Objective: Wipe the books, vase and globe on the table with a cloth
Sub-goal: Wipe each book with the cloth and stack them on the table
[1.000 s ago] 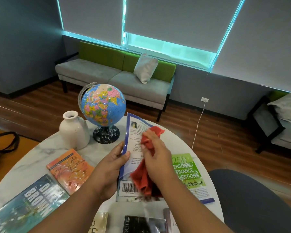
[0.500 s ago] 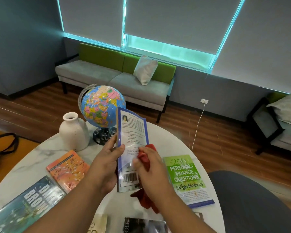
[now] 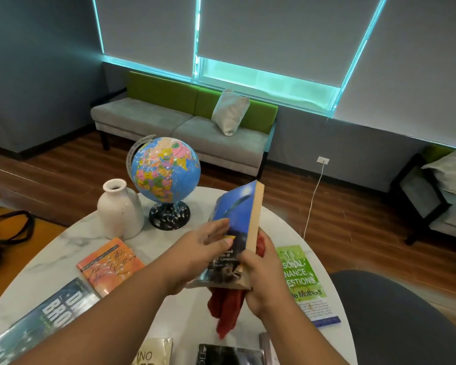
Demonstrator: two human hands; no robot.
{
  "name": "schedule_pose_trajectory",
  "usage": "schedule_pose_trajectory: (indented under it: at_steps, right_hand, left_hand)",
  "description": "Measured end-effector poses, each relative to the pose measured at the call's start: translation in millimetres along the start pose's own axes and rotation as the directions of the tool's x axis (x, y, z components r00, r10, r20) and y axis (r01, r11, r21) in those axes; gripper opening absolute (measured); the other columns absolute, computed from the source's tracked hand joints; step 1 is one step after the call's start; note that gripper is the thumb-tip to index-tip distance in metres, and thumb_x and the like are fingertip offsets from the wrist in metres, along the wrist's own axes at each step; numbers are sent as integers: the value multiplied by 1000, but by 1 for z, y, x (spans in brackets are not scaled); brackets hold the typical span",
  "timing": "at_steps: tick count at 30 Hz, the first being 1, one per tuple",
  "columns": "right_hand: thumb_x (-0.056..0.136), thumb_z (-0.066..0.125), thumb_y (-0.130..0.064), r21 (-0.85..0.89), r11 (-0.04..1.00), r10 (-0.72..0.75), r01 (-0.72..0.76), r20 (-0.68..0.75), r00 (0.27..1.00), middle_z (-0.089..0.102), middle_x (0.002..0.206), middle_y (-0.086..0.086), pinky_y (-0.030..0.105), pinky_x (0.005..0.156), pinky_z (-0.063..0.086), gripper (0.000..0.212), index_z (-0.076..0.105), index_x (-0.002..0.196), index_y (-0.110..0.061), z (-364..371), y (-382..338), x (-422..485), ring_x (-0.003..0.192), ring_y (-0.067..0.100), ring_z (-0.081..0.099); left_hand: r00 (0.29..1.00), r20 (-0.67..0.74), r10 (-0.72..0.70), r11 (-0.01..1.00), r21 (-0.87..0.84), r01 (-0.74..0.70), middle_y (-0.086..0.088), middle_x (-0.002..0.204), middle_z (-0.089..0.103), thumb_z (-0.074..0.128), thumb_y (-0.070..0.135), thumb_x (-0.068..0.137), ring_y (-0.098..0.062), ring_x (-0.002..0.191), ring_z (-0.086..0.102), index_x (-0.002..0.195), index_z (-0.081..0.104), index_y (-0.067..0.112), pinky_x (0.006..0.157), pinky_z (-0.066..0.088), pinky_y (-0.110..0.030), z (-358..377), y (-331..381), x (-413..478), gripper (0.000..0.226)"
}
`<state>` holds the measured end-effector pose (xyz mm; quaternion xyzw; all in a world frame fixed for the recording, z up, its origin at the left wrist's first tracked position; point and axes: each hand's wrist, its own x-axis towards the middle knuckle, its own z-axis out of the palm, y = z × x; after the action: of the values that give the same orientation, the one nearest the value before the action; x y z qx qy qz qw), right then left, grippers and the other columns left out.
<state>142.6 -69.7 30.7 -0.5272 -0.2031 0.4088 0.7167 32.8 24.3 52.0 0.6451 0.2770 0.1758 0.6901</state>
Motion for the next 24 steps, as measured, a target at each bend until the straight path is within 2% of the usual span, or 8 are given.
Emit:
schedule_pose_trajectory:
  at_steps: [2, 4, 7, 11, 13, 16, 20, 24]
  right_hand:
    - [76, 54, 11, 92, 994, 59, -53, -60, 996, 67, 108, 27, 61, 86, 50, 45, 63, 115, -10, -14, -1, 4, 93, 44, 66]
    - [81, 48, 14, 156, 984, 104, -89, -87, 991, 66, 109, 29, 61, 86, 48, 43, 63, 115, -7, -27, 1, 6, 92, 44, 65]
    - [82, 57, 10, 175, 981, 112, -86, -142, 984, 68, 108, 25, 64, 90, 48, 40, 62, 117, -8, -38, 8, 9, 99, 44, 65]
    - [82, 71, -4, 31, 993, 114, -110, -284, 952, 71, 103, 19, 66, 89, 48, 25, 68, 103, -16, -49, 17, 19, 98, 41, 67]
    - [82, 73, -8, -105, 983, 108, -150, -326, 939, 71, 101, 18, 71, 85, 47, 18, 71, 88, -26, -56, 27, 25, 97, 44, 66]
    - [84, 72, -20, -296, 937, 55, -185, -397, 916, 71, 92, 9, 61, 79, 54, 14, 69, 84, -34, -71, 34, 29, 84, 36, 68]
    - [96, 58, -19, -185, 963, 96, -195, -441, 892, 68, 81, 28, 53, 62, 53, 8, 62, 101, -24, -81, -5, 32, 59, 38, 64]
    - [93, 63, -23, -231, 963, 13, -141, -481, 877, 73, 74, 11, 47, 69, 60, 12, 68, 102, -17, -106, -55, 45, 65, 28, 71]
  left_hand:
    - [990, -139, -28, 998, 47, 35, 8, 139, 51, 58, 18, 95, -5, 116, 55, 133, 48, 32, 99, 45, -28, -5, -16, 2, 42]
    - [943, -271, -194, 979, 11, 204, 5, 136, 51, 55, 25, 97, -12, 110, 54, 139, 45, 28, 90, 45, -34, -16, -35, -1, 43]
    - [873, 6, -487, 823, -329, 462, -9, 109, 68, 45, 26, 100, -25, 98, 64, 131, 54, 9, 81, 49, -39, -26, -58, -7, 36]
    - [870, 69, -488, 791, -388, 474, -15, 91, 72, 43, 5, 99, -20, 72, 72, 113, 61, 6, 54, 57, -23, -27, -76, 1, 23]
    - [868, 13, -496, 801, -378, 464, -16, 92, 72, 44, -1, 97, -22, 71, 72, 113, 61, 4, 55, 58, -23, -26, -83, 11, 24]
    - [867, -77, -493, 838, -309, 449, -14, 99, 72, 43, -5, 97, -26, 79, 71, 117, 59, 9, 62, 60, -25, -26, -92, 29, 29]
    - [885, -173, -432, 896, -191, 400, -16, 110, 67, 43, -10, 94, -28, 87, 66, 123, 55, 10, 72, 59, -32, -28, -100, 62, 37]
    - [866, -210, -454, 890, -157, 429, -15, 103, 65, 42, -10, 95, -24, 80, 64, 120, 54, 10, 53, 58, -25, -31, -112, 87, 34]
